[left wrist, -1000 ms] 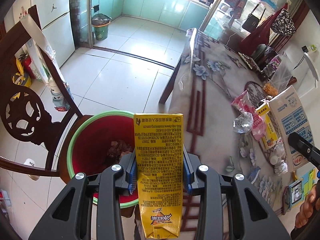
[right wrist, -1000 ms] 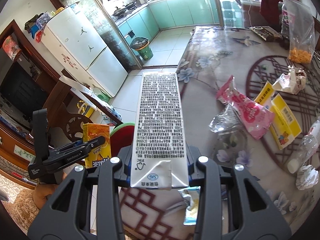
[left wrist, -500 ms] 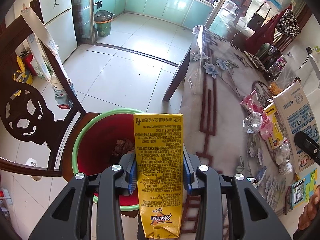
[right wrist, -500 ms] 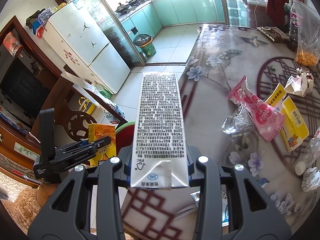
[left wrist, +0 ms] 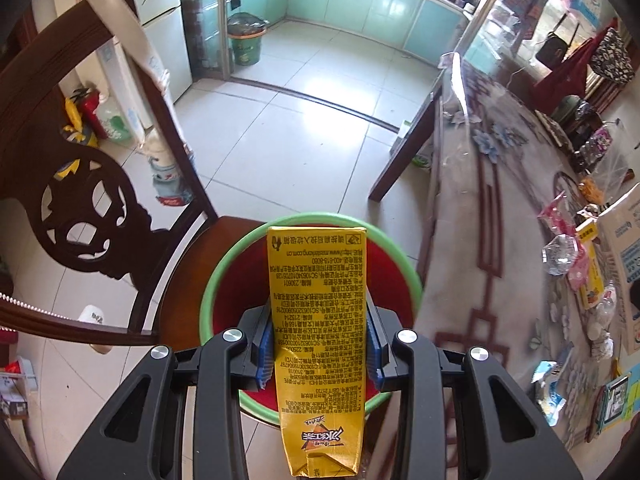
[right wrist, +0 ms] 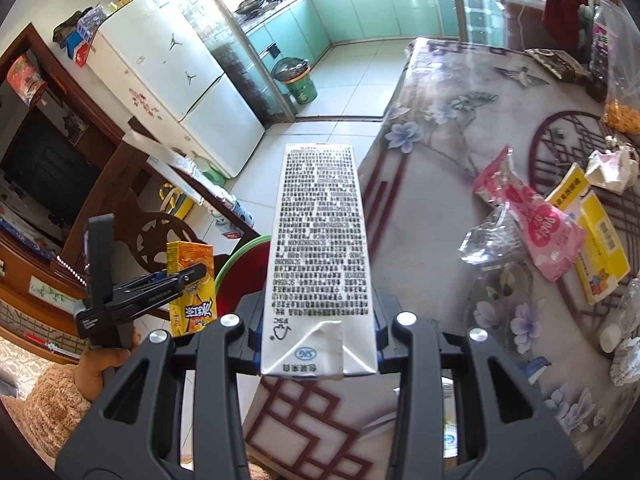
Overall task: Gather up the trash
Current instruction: 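Open the left tool over the bucket to drop the juice box while the right tool drops the white carton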
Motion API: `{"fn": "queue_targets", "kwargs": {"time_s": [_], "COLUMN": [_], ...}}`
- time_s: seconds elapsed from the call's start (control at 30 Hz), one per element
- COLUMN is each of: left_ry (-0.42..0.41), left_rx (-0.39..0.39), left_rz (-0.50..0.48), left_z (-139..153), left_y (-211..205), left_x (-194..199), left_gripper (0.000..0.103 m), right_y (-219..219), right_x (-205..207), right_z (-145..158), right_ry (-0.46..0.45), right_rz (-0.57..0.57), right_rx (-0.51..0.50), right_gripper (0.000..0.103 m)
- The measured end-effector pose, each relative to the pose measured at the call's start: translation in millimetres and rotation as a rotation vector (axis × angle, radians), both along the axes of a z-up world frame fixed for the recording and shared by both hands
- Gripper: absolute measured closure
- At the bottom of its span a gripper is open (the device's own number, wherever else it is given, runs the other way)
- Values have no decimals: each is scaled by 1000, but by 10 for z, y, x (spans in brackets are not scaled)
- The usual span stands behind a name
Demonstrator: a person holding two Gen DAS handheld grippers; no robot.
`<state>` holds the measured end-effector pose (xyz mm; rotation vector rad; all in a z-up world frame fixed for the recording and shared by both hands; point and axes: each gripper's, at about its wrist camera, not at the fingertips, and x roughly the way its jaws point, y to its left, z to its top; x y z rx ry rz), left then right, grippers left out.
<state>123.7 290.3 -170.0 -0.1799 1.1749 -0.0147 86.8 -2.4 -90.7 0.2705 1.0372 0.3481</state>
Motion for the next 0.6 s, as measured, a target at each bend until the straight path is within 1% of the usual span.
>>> {"fn": "queue_targets", "kwargs": {"time_s": [0.07, 0.3, 0.5, 0.6], "left_ry": [31, 99, 144, 146], "left_rx": [14, 3, -24, -34], "left_rz": [7, 27, 59, 61], "left_z": [-119, -376, -543, -556], "left_y": [39, 119, 166, 164], "left_x": [10, -28, -33, -32], "left_gripper": [70, 70, 70, 70], "right_y": [72, 390, 605, 706], "right_x": [33, 68, 66, 102], "right_z": [-43, -127, -252, -334], "right_ry": [13, 43, 80, 104], "right_rz": [17, 101, 153, 169], "right_rx": [9, 17, -8, -6], "right_gripper": [67, 67, 66, 67]}}
